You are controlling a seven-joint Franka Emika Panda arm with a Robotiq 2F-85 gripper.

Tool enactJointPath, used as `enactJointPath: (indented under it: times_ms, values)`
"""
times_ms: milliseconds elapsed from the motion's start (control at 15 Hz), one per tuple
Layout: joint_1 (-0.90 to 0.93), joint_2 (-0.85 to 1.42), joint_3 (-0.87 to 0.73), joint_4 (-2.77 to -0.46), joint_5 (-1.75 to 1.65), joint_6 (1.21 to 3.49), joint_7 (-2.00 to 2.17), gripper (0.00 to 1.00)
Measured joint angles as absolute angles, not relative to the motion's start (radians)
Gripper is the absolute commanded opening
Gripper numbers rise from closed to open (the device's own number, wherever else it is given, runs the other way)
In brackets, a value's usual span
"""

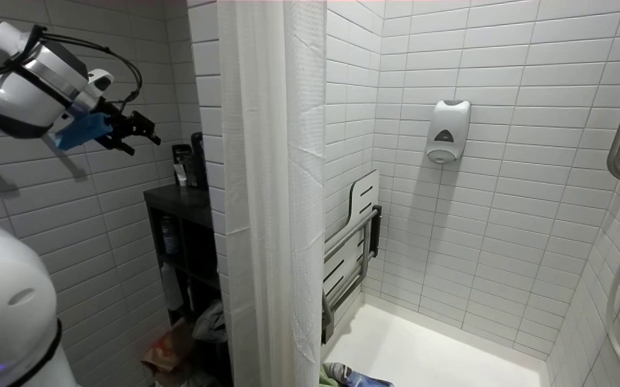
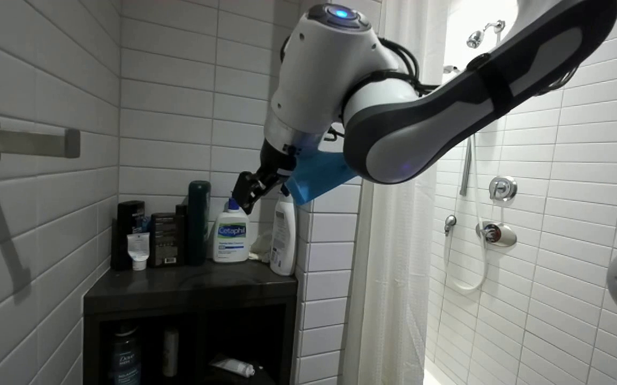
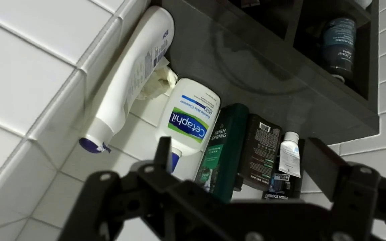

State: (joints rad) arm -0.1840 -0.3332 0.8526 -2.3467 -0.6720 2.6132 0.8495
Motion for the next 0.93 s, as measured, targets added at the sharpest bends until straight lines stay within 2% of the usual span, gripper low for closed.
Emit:
enactJointPath:
  times_ms: [333,600,933]
  values:
    - [-0.219,-0.301,0.865,-2.340,-0.679,2.592,0.871,1.00]
    - [-0.060,-0.266,0.714,-2.378,-0.501,2.592,0.721,1.00]
    - [-0.041,-0.264,0.699,-2.383,-0.497,2.592,0.716,1.00]
